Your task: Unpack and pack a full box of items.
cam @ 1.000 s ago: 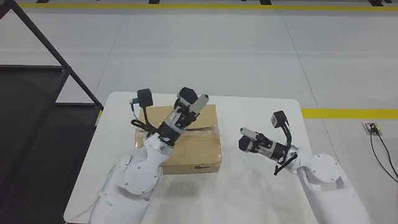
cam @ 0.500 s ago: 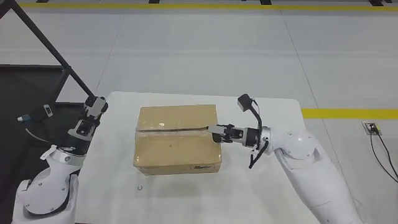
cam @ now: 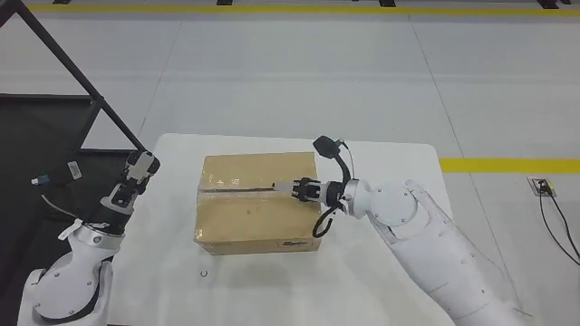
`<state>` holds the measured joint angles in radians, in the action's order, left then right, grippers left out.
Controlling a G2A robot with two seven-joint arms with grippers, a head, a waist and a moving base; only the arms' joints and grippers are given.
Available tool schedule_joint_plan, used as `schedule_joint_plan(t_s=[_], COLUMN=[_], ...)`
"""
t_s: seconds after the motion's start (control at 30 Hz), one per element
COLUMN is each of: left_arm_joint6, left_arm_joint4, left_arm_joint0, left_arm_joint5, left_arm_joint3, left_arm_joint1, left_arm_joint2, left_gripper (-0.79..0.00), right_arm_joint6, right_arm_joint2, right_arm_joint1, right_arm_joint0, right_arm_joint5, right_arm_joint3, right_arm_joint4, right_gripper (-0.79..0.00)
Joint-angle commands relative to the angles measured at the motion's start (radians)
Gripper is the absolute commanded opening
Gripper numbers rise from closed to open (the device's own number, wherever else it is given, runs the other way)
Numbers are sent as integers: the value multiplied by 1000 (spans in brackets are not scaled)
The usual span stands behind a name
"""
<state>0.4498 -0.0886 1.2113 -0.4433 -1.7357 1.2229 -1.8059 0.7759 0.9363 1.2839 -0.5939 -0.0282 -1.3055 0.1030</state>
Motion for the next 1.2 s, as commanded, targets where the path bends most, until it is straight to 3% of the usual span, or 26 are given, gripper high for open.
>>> schedule_joint_plan(t_s=[0.0, 0.37, 0.53, 0.97, 1.17], left_arm_joint6=[3, -1, -11, -65, -76], left_arm_joint4=[3, 12, 6, -18, -9], left_arm_joint0=[1, 4, 12, 33, 42], left_arm_joint5=[-1, -9, -10, -17, -20], left_arm_joint3=[1, -4, -7, 21, 28], left_arm_joint1=[-2, -11, -14, -25, -32], left_arm_joint2=[1, 15, 27, -6, -39], left_gripper=[0, 0, 0, 0, 0], right_arm_joint6=[-11, -57, -22, 57, 106], right_arm_joint2=[27, 200, 229, 76, 39], right_arm_joint1=[-8, -59, -66, -17, 5], right_arm_joint0=[-22, -191, -237, -28, 27], right_arm_joint5=[19, 154, 100, 76, 8], right_arm_joint3=[-21, -241, -293, -22, 87], right_arm_joint4=[16, 112, 65, -56, -155], right_gripper=[0, 0, 0, 0, 0])
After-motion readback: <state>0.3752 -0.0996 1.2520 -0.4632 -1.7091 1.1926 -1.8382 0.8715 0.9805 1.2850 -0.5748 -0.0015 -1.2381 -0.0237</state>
